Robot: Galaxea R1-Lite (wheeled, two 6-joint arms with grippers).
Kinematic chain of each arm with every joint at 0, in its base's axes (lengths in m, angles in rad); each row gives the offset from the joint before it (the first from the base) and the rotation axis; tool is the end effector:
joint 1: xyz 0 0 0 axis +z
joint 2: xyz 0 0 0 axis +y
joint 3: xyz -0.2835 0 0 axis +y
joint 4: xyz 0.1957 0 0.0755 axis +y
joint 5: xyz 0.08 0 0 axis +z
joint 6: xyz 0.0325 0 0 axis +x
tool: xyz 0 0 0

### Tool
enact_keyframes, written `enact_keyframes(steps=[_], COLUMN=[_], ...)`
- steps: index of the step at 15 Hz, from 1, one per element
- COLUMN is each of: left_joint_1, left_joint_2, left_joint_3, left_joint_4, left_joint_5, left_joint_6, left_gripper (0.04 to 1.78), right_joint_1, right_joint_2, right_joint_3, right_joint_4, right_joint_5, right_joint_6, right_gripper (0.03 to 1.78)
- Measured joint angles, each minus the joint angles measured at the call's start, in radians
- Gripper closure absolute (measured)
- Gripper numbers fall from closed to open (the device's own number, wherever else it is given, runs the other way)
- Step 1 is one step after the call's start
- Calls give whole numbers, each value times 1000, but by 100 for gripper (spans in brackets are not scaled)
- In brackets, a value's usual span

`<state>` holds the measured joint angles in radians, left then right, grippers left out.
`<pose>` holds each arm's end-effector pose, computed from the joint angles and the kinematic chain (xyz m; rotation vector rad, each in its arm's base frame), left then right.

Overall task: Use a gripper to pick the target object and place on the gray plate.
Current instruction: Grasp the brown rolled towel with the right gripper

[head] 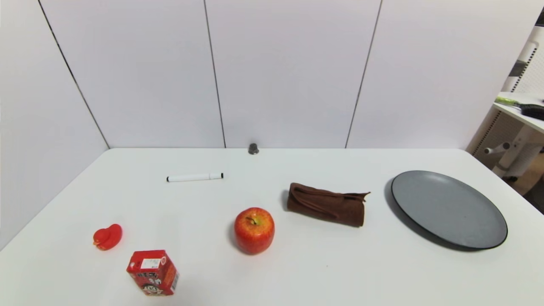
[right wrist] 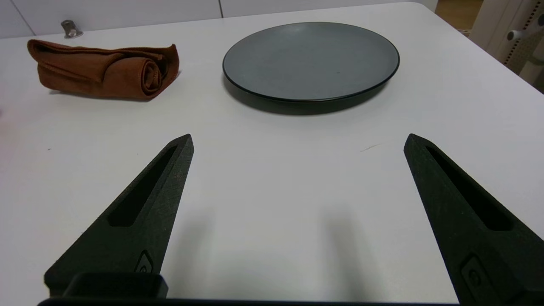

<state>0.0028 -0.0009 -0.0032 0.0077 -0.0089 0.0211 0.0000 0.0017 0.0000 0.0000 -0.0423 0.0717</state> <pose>0.0244 -0.0002 0.0756 0.0211 0.0035 -0.0061 0.0248 -0.0014 0.0755 0.0717 0.0002 -0.0423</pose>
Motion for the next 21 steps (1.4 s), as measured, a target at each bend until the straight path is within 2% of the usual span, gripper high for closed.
enact_keyframes(steps=[5,8,11,15,21], left_joint_1=[0,0,0,0,0], left_joint_2=[0,0,0,0,0], left_joint_3=[0,0,0,0,0], left_joint_4=[0,0,0,0,0], left_joint_5=[0,0,0,0,0], left_joint_6=[0,0,0,0,0], left_gripper=[13,13,13,13,13], right_joint_1=[0,2,21,73,279], right_joint_2=[12,98,218,490,1034], right_joint_3=[-1,-47,-230,-588,-1012], right_joint_4=[14,31,124,316,386], right_joint_5=[3,10,14,20,31], right_joint_6=[-11,-5,-2,-7,-26], right_gripper=[10,10,10,10,10])
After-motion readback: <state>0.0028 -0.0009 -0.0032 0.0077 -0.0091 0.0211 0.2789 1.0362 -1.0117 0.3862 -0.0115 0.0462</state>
